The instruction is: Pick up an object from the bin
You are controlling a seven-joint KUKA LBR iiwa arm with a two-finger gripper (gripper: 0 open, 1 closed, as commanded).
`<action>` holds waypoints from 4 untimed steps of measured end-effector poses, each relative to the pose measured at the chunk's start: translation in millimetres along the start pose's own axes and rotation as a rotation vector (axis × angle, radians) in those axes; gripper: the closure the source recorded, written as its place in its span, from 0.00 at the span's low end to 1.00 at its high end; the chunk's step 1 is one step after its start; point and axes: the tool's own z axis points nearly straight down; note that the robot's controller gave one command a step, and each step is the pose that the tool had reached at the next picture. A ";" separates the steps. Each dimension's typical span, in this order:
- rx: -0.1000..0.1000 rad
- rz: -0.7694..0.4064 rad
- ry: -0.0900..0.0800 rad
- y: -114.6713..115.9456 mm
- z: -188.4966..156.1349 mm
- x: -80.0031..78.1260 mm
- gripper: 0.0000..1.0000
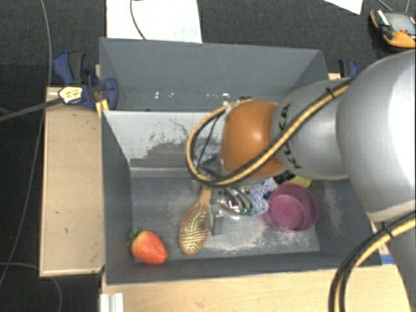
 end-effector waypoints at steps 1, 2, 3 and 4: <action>-0.001 -0.006 0.000 -23.5 -39.3 -12.3 0.00; -0.003 -0.009 0.003 -22.9 -15.4 15.5 0.00; -0.007 -0.026 0.003 -41.7 -23.6 -2.2 0.00; -0.008 -0.185 0.003 17.2 1.0 -0.3 0.00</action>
Offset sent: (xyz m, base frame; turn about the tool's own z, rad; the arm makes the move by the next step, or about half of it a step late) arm -0.0129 -0.0251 0.0149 -0.0121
